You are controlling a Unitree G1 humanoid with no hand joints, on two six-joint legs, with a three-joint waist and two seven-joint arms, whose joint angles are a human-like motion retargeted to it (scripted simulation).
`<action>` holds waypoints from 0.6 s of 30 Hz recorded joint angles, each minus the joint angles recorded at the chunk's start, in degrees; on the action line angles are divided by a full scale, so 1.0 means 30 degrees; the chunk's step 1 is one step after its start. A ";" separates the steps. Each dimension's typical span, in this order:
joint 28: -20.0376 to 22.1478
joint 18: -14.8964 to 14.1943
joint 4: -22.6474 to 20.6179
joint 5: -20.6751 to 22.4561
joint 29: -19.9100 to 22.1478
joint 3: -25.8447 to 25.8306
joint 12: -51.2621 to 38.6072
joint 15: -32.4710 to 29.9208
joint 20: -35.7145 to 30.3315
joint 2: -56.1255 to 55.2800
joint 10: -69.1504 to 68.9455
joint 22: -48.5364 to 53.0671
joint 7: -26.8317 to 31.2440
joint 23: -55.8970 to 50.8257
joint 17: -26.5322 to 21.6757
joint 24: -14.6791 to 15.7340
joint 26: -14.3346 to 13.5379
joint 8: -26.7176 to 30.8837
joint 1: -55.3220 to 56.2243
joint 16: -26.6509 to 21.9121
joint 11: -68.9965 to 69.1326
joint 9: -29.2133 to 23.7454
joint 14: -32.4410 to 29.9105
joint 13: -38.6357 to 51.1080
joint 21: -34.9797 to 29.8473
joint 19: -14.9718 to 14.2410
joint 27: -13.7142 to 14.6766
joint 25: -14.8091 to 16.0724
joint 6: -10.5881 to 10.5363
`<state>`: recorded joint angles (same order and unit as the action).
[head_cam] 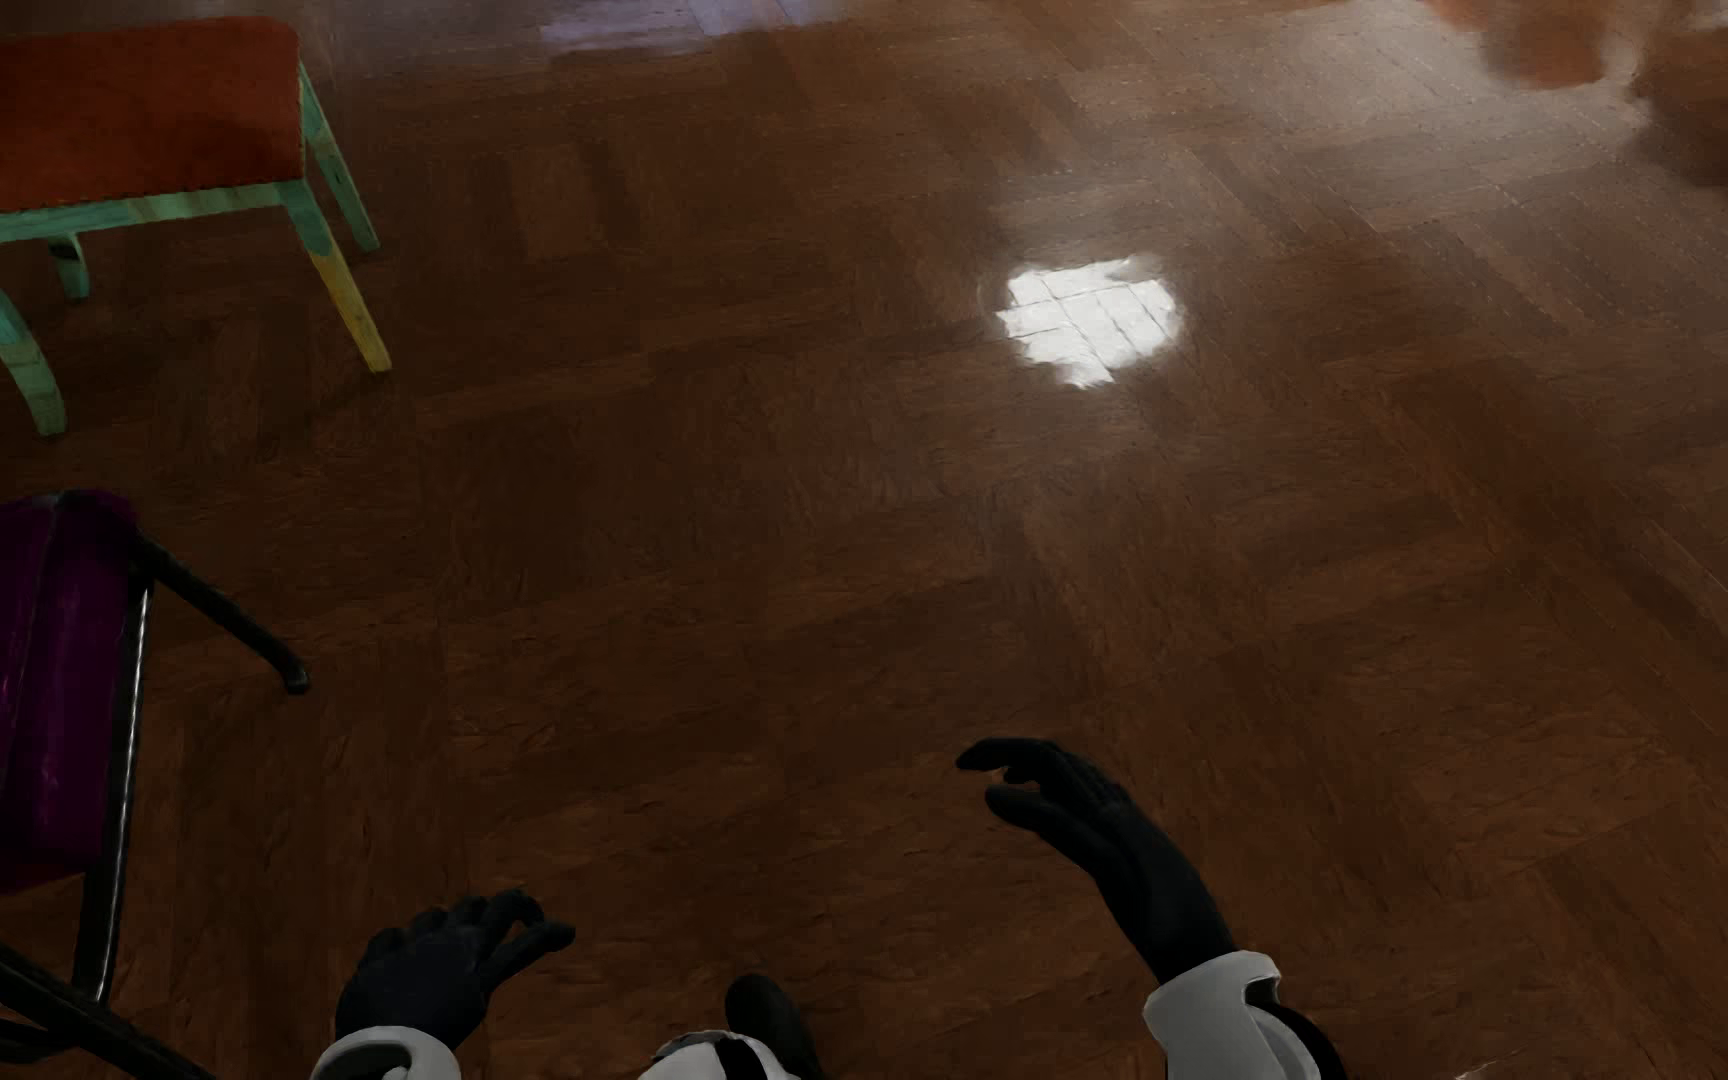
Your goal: Go to officechair
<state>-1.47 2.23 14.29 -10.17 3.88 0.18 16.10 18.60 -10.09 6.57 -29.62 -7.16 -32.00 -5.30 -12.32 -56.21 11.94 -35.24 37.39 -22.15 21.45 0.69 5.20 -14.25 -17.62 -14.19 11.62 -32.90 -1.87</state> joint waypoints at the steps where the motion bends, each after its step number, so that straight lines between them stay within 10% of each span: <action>1: 0.0070 0.3621 -0.0723 -0.0455 0.0231 0.0240 0.0911 -0.0491 0.1242 0.0612 0.0912 0.0535 -0.1005 0.0406 -0.0200 0.0430 -0.0015 -0.0112 -0.1025 0.0659 0.1076 0.0076 -0.0731 0.0126 0.0019 -0.0012 -0.0159 -0.0991 -0.0051; 2: 0.0224 0.3974 -0.1309 -0.1776 0.0395 0.0442 0.1832 -0.2232 0.2333 0.0346 0.0499 0.0946 -0.0636 0.0701 -0.0306 0.0972 -0.0100 0.0761 -0.1802 0.1504 0.4123 0.0048 -0.0007 -0.0068 0.0293 -0.0268 -0.0214 -0.2111 0.0009; 4: 0.0251 0.3991 -0.2681 -0.4575 0.0873 0.0439 0.2363 -0.6146 0.3488 -0.2395 -0.1129 0.0815 0.0308 0.1411 0.0417 0.0764 -0.0086 0.3427 -0.2917 0.2739 1.2101 -0.0306 0.1933 -0.0752 0.1217 0.3715 -0.0921 -0.4202 0.0449; 8: -0.0757 0.3497 -0.5690 -0.3534 0.0902 -0.0540 0.0252 -0.4220 0.2512 -0.8680 -0.0049 -0.0558 0.4319 0.2325 0.3004 -0.2319 -0.1387 0.6900 -0.5290 0.3358 1.6694 -0.0627 0.2684 -0.3357 0.3879 0.0339 -0.0993 -0.4095 0.0999; 11: -0.1259 0.2498 -0.7051 -0.4419 0.0129 -0.1130 -0.1596 -0.2072 0.0171 -1.0689 0.1024 -0.1609 0.8179 0.2608 0.2799 -0.0295 -0.2035 0.6409 -0.7204 0.4240 1.1179 -0.0544 0.3341 -0.4562 0.5339 0.0964 -0.1608 -0.3371 0.1159; 16: -0.0486 0.0647 -0.7775 -0.1630 0.0674 -0.1395 -0.2891 -0.6841 -0.1930 -1.0456 0.0971 -0.3684 1.4221 0.4376 0.2812 0.1142 -0.0812 1.5597 -0.9032 0.4753 -0.0861 -0.0356 0.4920 -0.4733 0.7352 0.0009 -0.2813 -0.3323 0.1638; 18: 0.0038 -0.0151 -0.7207 -0.1779 0.0690 -0.0959 -0.2550 -0.4433 -0.1894 -0.9934 0.0125 -0.5276 1.5687 0.5304 0.2807 0.1697 0.0311 1.3579 -0.9123 0.4595 0.0140 -0.0331 0.5627 -0.4636 0.7399 -0.0043 -0.3044 -0.3023 0.1823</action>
<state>-1.36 1.77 -7.33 -15.51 5.95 -2.70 8.45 5.30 -15.77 -23.23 -29.25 -22.98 15.06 10.61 -3.90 -51.13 12.88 5.50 10.02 -8.37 21.87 -0.30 22.08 -28.16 4.58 -14.32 2.49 -41.97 3.60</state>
